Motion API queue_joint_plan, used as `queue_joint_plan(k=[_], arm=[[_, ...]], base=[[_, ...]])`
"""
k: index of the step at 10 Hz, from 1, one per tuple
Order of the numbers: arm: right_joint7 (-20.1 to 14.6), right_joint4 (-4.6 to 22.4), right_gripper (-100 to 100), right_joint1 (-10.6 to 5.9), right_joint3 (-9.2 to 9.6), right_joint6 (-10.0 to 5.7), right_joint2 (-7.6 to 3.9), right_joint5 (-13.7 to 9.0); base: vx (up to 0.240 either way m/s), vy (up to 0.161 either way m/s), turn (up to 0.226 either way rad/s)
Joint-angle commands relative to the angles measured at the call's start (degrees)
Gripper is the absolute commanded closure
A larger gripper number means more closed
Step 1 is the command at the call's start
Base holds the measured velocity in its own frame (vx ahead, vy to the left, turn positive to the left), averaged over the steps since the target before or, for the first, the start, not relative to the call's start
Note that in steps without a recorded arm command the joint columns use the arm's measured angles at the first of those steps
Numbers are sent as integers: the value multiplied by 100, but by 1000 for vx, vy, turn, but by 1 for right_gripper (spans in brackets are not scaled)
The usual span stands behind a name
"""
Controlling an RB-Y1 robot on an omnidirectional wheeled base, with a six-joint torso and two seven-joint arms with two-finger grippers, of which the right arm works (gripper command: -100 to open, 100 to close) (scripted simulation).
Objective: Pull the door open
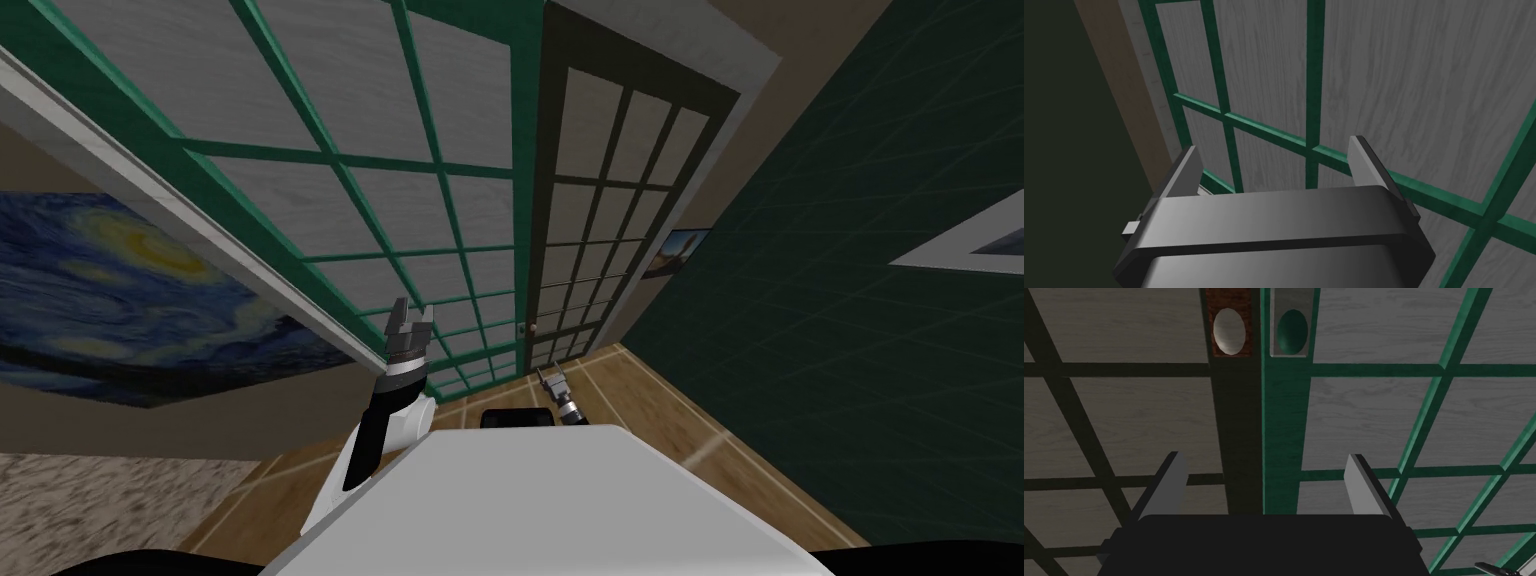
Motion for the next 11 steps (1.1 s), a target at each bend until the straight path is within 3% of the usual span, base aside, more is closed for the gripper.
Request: queue_joint_plan(k=[1, 6, 11], arm=[[114, 89, -100, -5, -2, -19, 46, 51], [212, 187, -100, -17, -8, -39, 93, 97], [235, 250, -100, -19, -57, -30, -16, 81]], base=[[218, -22, -109], [185, -24, -64], [-179, 20, 70]])
